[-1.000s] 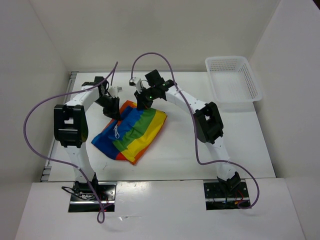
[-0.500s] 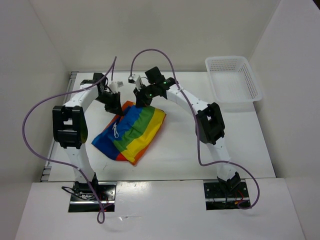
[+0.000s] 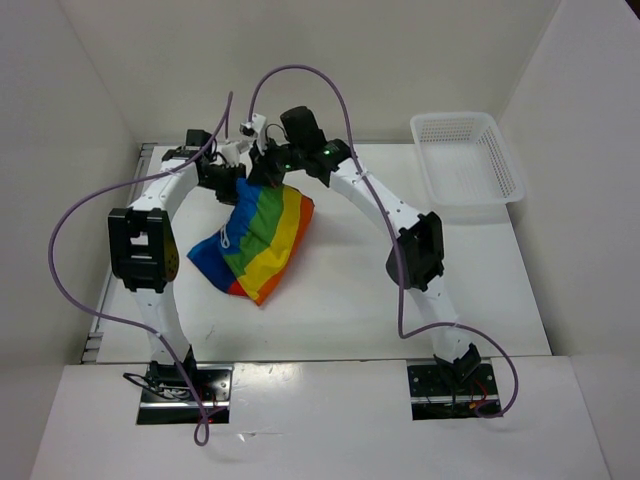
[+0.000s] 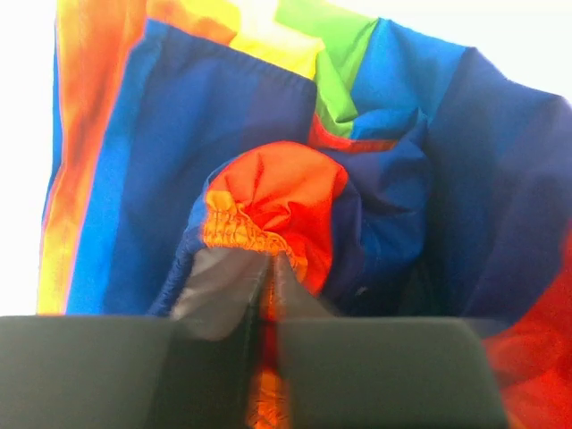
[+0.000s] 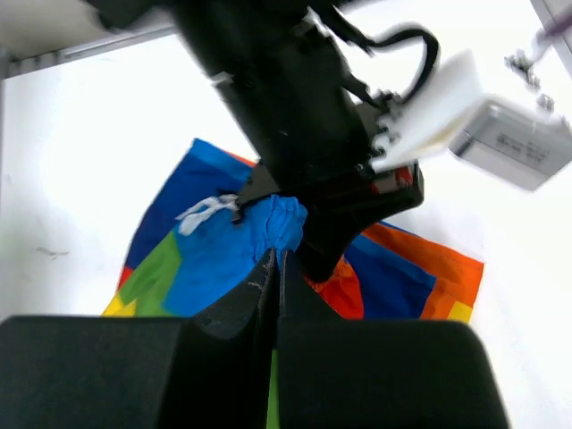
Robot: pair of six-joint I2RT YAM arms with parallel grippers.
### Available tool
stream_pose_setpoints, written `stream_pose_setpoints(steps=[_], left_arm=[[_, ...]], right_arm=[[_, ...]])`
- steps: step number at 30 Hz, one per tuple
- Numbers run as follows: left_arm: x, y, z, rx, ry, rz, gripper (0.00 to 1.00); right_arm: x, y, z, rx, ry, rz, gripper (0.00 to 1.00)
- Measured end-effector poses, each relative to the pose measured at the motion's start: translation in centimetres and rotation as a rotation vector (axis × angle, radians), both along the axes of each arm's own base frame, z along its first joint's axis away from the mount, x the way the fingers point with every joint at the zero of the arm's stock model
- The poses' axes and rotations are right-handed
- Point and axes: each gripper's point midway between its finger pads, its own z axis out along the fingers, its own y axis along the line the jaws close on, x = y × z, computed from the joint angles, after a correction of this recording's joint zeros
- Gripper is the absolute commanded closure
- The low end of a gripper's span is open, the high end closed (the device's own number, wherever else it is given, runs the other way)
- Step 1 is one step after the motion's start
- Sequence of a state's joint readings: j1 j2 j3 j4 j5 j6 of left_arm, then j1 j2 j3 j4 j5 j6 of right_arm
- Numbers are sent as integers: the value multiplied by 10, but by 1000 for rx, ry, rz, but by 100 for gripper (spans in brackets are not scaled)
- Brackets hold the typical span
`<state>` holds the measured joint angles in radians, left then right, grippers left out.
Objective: Fold and stack the shorts
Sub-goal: Fold the shorts
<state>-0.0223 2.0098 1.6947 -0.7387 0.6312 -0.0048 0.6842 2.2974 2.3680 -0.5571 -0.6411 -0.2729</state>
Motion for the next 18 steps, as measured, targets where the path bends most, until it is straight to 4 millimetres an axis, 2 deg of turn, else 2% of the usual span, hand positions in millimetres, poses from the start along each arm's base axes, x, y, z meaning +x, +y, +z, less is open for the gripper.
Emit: stream_pose_setpoints(steps=[2,4,8,11,14,16,18], left_arm=[[5,1,0,-2,-22,-1,52],[12,6,0,18,-48,14,41],[30,35,-5,92,-93,94,30],[44,61,-5,143,-133,158,26],[47,82,1,174,-149,210,26],[45,91,11,171,-163,229,26],[36,88,22,147,-171,221,26]], right_arm=[[8,3,-11,-7,7,-31,100],[18,5,-29,-26,23,-70,100],[41,5,-71,-75,52,-165,100],[53,4,-105,-123,75,-230,100],[62,0,-128,-155,96,-288,100],[69,-2,-135,-168,97,-330,100],[76,-4,-133,-166,82,-364,100]])
